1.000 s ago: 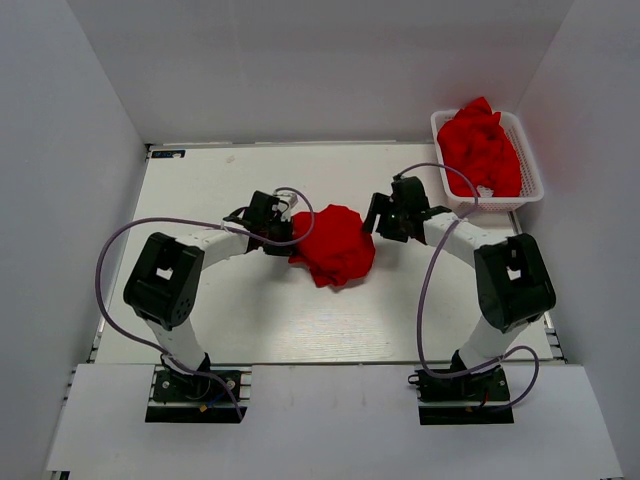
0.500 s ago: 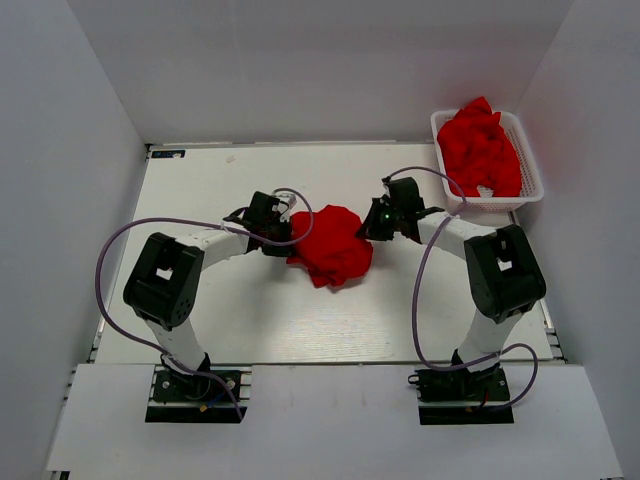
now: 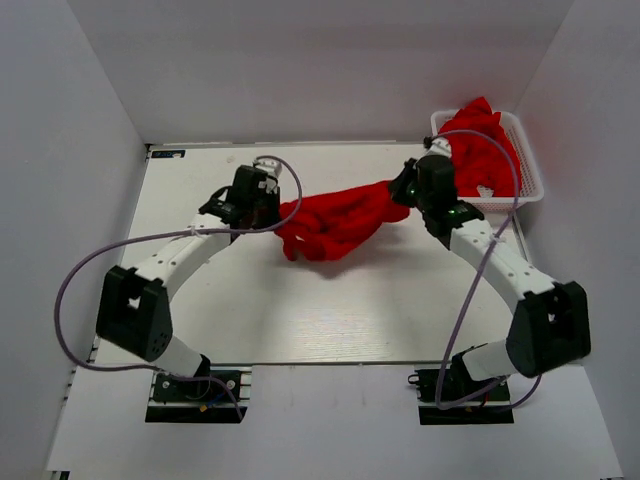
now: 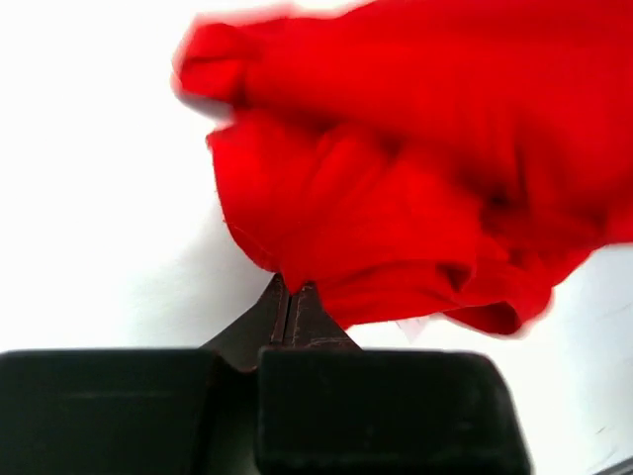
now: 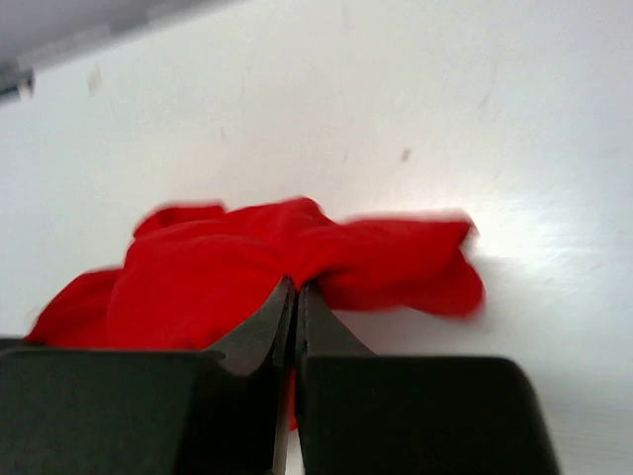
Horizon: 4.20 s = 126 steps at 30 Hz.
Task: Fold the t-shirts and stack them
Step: Flatten out the tshirt
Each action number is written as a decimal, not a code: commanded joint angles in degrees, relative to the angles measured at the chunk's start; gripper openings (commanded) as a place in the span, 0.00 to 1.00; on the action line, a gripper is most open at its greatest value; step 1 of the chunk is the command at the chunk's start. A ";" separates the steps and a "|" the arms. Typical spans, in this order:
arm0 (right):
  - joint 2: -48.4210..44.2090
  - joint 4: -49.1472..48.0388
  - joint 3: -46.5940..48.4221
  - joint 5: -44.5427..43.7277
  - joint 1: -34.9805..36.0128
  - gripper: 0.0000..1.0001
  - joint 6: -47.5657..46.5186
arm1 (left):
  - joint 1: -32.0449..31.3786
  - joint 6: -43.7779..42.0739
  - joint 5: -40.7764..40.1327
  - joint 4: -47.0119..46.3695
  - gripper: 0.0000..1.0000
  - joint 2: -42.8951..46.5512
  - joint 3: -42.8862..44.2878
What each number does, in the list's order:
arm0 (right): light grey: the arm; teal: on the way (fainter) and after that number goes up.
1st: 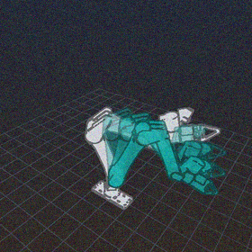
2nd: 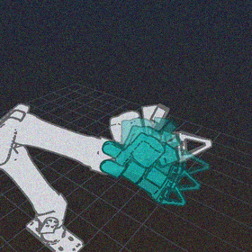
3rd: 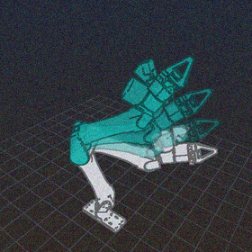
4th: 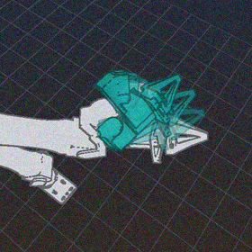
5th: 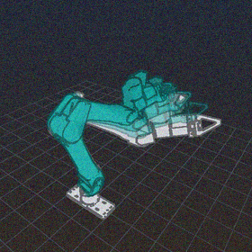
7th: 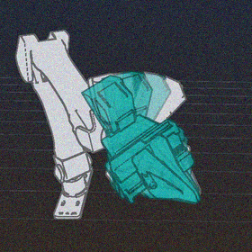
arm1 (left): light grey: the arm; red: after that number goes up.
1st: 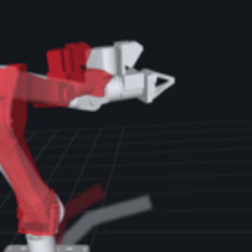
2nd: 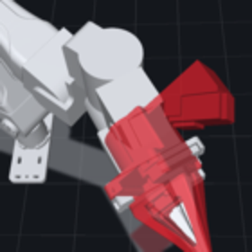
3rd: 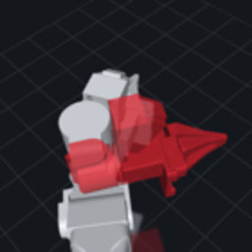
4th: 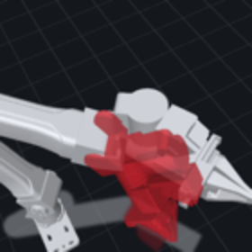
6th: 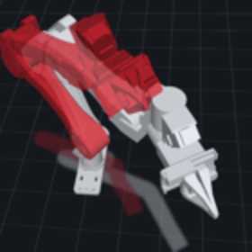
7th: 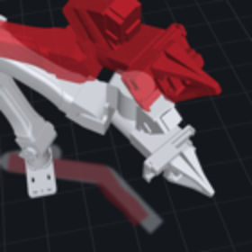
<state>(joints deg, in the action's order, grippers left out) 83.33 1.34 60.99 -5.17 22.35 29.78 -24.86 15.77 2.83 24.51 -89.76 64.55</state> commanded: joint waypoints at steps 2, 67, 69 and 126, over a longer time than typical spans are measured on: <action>-6.86 -2.22 4.48 -15.99 -0.82 0.00 -4.38 | 0.69 0.14 -9.93 4.58 0.00 10.20 7.33; 46.76 9.03 59.69 -1.42 -5.65 0.90 -20.72 | 16.86 1.46 -12.94 5.10 1.00 -38.66 51.99; 42.72 10.25 55.50 -0.99 -5.65 0.90 -21.43 | 16.86 1.46 -12.41 7.47 1.00 -34.73 50.77; -15.83 19.49 -23.10 0.60 -4.95 0.89 2.65 | 18.45 14.82 3.32 -12.56 0.00 20.12 -33.18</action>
<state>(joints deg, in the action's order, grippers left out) 66.50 21.08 39.40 -4.36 17.28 30.76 -6.22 32.16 3.81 12.25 -75.07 31.27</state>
